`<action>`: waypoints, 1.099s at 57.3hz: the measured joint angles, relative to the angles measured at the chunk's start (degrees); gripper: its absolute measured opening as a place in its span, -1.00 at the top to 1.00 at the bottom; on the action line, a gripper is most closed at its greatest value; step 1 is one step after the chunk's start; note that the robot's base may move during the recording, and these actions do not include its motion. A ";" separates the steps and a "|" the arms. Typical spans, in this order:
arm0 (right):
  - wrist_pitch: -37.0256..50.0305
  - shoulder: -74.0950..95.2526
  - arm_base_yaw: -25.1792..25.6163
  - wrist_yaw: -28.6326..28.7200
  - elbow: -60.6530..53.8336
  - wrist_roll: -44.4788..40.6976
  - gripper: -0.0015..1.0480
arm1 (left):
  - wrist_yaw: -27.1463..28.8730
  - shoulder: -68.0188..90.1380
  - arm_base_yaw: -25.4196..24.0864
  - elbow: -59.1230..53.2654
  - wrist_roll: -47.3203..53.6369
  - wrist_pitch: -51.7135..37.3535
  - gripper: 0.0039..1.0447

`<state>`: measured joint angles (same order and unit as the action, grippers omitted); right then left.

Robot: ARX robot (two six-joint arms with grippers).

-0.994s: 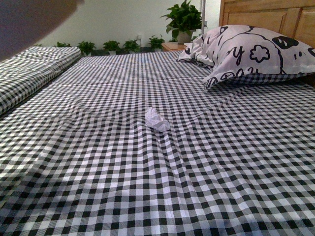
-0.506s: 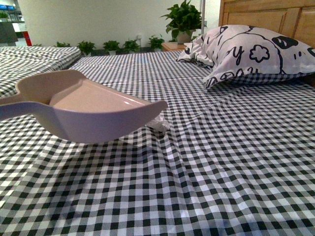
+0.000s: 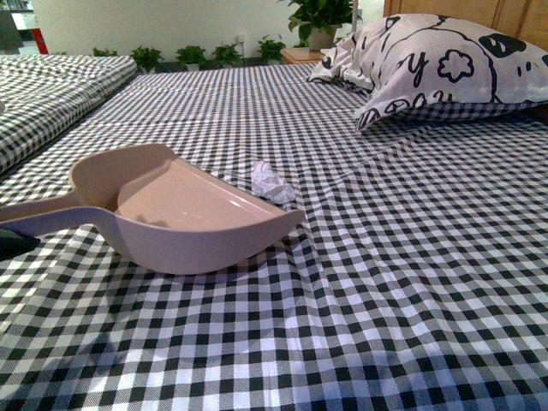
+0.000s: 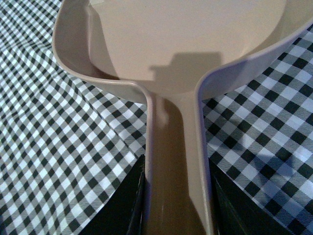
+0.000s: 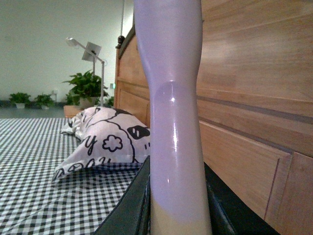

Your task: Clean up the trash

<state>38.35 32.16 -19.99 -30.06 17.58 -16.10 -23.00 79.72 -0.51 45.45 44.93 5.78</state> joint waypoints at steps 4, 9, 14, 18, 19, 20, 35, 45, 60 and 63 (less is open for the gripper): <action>0.00 0.00 0.00 0.00 0.00 0.00 0.60 | -0.59 0.79 0.09 -0.59 0.09 -0.63 0.45; 0.00 0.00 0.00 0.00 0.00 0.00 0.60 | -0.96 1.22 0.11 -1.20 0.33 -0.79 0.45; 0.00 0.00 0.00 0.00 0.00 0.00 0.60 | -1.05 1.42 0.09 -1.68 0.85 -0.11 0.45; 0.00 0.00 0.00 -0.02 0.00 0.00 0.61 | -1.03 1.70 0.09 -1.79 1.38 0.59 0.45; 0.00 0.00 0.00 0.00 0.00 0.00 0.60 | -0.98 1.73 0.07 -1.79 1.42 1.01 0.45; 0.00 0.00 0.00 0.00 0.00 0.00 0.60 | -0.96 1.73 0.07 -1.79 1.44 1.16 0.45; -20.26 2.78 1.51 3.45 7.48 5.79 0.60 | -0.94 1.79 -0.02 -1.81 1.95 1.44 0.45; -39.50 20.02 5.92 15.23 22.27 8.35 0.61 | -1.01 1.81 -0.02 -1.81 2.01 1.46 0.45; -35.23 51.87 7.10 22.03 41.40 4.52 0.61 | -1.01 1.84 -0.02 -1.81 2.05 1.49 0.45; -35.87 56.35 6.80 22.45 44.63 3.58 0.61 | -1.01 1.84 -0.02 -1.81 2.08 1.49 0.45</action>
<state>2.48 88.51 -13.19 -7.62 62.22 -12.51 -24.01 81.56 -0.54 43.64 47.00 7.27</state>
